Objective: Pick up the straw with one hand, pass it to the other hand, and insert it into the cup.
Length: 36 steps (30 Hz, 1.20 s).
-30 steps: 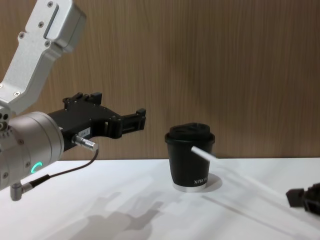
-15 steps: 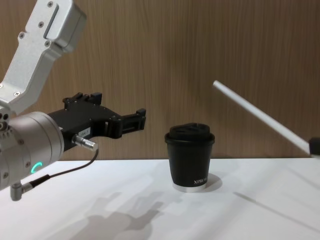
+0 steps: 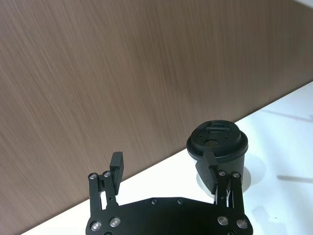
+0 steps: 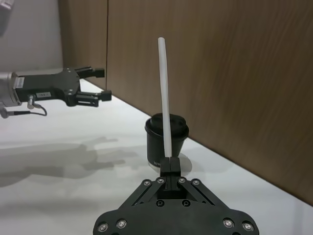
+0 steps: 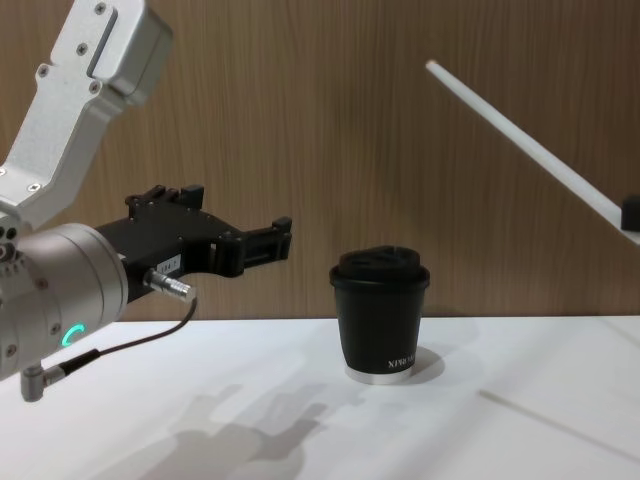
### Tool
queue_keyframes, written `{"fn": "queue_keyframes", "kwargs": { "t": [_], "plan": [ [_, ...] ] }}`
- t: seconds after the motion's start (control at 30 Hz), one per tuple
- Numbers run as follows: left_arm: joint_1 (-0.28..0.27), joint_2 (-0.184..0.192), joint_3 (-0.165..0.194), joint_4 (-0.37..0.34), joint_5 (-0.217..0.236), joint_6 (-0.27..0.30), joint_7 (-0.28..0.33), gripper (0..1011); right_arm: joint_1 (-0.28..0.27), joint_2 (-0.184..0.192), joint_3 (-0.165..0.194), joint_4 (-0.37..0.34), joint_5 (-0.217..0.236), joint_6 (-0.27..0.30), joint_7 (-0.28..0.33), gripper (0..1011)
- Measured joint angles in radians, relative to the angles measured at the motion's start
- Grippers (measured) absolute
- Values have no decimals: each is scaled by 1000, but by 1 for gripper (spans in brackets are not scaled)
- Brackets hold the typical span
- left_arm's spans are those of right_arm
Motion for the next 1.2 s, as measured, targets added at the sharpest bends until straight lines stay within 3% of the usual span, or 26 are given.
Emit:
{"fn": "queue_keyframes", "kwargs": {
  "t": [0.5, 1.2],
  "plan": [
    [0, 0, 0, 0, 0, 0, 0, 1003, 100, -11, -60, 52, 4, -55, 124, 0],
    [0, 0, 0, 0, 0, 0, 0, 1003, 195, -45, -131, 91, -9, -57, 152, 0]
  ]
}}
